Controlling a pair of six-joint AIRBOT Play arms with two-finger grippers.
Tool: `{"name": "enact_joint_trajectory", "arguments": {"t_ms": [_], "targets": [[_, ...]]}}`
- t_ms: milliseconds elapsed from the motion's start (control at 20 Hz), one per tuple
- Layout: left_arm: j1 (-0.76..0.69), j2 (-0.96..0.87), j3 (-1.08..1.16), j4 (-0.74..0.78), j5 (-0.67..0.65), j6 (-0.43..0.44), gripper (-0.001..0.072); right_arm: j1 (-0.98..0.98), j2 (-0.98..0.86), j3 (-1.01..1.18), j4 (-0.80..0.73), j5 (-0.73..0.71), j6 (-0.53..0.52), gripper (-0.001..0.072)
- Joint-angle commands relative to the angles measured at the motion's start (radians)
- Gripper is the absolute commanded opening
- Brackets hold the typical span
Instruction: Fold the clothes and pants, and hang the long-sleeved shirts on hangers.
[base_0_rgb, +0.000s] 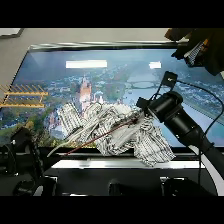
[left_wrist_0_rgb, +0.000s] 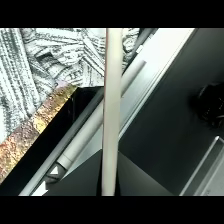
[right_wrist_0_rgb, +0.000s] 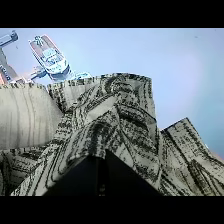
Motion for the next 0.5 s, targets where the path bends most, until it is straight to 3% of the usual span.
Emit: {"name": "enact_joint_trajectory", "arguments": {"t_ms": [0,450], "targets": [[0.000,-0.055,-0.003,0.008,0.037,0.050,0.0031,0.001,0.020,0.000,0.019,-0.002,-0.002,0.0040],[-0.002,-0.179,-0.003,-0.031,0.123,0.112,0.0031,0.001,0.032,0.005,0.083,-0.065,-0.017,0.0040]]}}
